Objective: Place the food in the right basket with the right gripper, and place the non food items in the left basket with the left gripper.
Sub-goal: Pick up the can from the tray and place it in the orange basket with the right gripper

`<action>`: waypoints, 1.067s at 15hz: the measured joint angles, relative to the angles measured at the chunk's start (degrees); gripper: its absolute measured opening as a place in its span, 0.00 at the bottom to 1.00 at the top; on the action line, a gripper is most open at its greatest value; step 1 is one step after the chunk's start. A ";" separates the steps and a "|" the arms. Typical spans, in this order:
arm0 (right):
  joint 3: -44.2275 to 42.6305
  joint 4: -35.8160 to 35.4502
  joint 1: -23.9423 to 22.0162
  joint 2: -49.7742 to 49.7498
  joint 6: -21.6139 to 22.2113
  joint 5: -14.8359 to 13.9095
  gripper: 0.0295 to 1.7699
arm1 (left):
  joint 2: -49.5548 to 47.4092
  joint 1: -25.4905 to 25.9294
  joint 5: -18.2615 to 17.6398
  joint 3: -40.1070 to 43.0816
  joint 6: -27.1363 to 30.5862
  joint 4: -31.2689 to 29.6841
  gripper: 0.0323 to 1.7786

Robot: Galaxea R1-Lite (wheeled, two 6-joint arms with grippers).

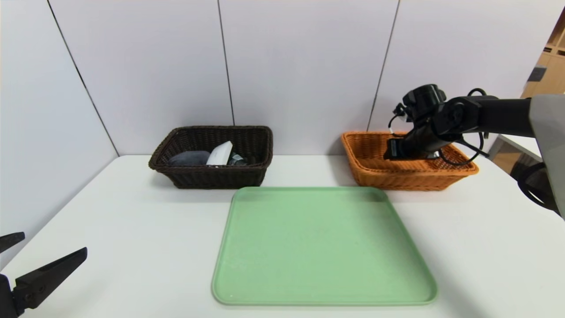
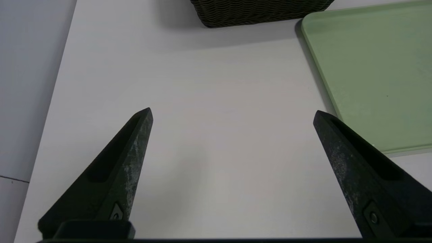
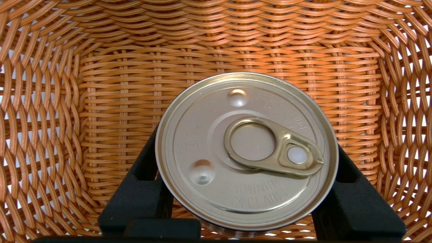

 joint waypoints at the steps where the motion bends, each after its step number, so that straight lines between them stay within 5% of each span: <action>1: 0.00 -0.71 0.05 0.04 0.00 0.00 0.58 | -0.06 0.00 -0.51 0.06 0.02 0.00 0.95; 5: 0.06 -1.62 0.13 0.23 0.02 -0.04 0.58 | -0.33 0.00 -0.83 0.15 0.06 -0.02 0.95; 16: 0.09 -2.19 0.39 0.12 -0.09 -0.44 0.87 | -0.28 0.00 -0.90 -0.18 0.05 0.02 0.95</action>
